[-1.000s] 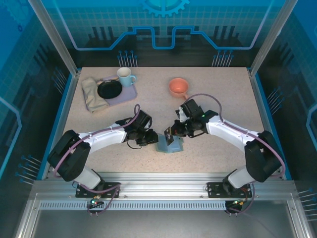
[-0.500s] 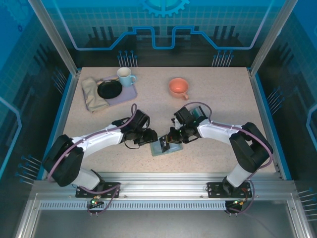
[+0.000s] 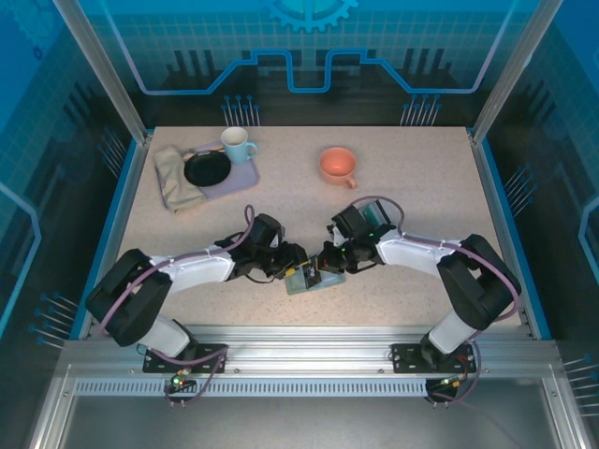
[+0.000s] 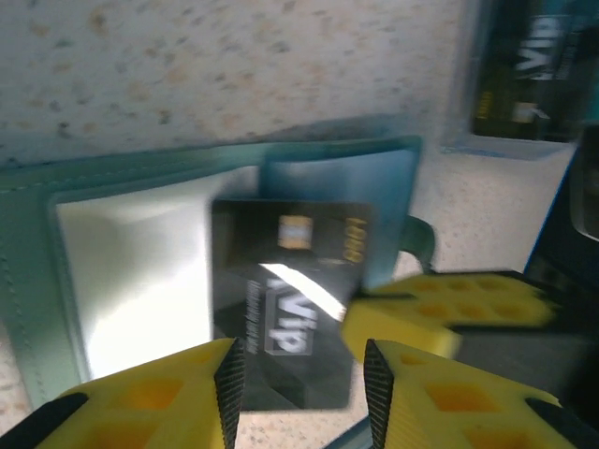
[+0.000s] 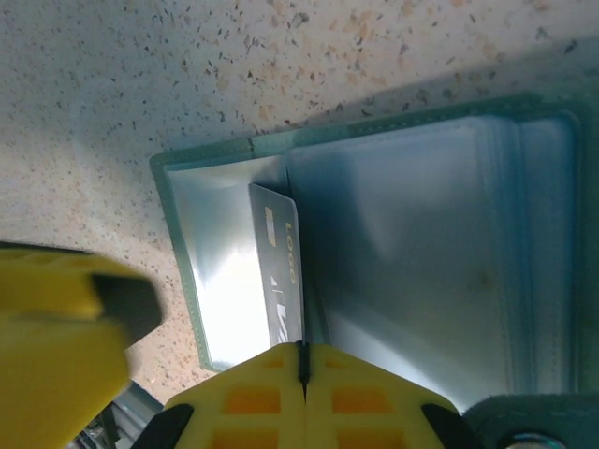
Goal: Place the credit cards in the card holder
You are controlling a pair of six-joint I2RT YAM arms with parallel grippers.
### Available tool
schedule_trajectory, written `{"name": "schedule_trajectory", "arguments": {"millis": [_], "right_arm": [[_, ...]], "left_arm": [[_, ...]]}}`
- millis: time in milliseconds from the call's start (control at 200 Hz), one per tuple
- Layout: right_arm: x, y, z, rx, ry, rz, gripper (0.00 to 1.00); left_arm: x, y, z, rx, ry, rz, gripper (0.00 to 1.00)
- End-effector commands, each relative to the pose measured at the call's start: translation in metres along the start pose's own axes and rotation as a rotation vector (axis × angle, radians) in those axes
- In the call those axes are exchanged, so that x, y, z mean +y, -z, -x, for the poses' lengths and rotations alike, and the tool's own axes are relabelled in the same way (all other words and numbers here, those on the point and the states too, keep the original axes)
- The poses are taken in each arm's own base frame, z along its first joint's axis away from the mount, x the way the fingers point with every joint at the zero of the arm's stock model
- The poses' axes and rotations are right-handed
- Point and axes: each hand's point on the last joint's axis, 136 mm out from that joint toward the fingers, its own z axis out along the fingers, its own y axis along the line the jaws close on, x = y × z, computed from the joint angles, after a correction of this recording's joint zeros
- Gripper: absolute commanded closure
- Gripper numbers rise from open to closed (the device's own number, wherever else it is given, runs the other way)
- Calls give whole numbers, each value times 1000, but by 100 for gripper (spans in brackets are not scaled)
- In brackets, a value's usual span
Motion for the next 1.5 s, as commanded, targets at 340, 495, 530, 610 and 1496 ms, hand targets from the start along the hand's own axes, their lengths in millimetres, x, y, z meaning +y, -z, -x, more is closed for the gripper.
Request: {"name": "schedule_trajectory", "arguments": {"millis": [340, 495, 530, 610, 1496], "right_arm": [[8, 34, 19, -73, -106, 239, 100], [10, 40, 24, -72, -124, 305, 100], [12, 42, 25, -70, -126, 316, 100], [15, 45, 27, -62, -126, 354, 100], [-2, 36, 34, -1, -151, 327, 95]], "left_arm": [[-20, -26, 0, 63, 96, -179, 54], [-29, -21, 1, 68, 74, -227, 52], [-30, -20, 2, 70, 71, -237, 52], [-32, -19, 3, 78, 65, -255, 52], [-42, -5, 10, 70, 59, -345, 77]]}}
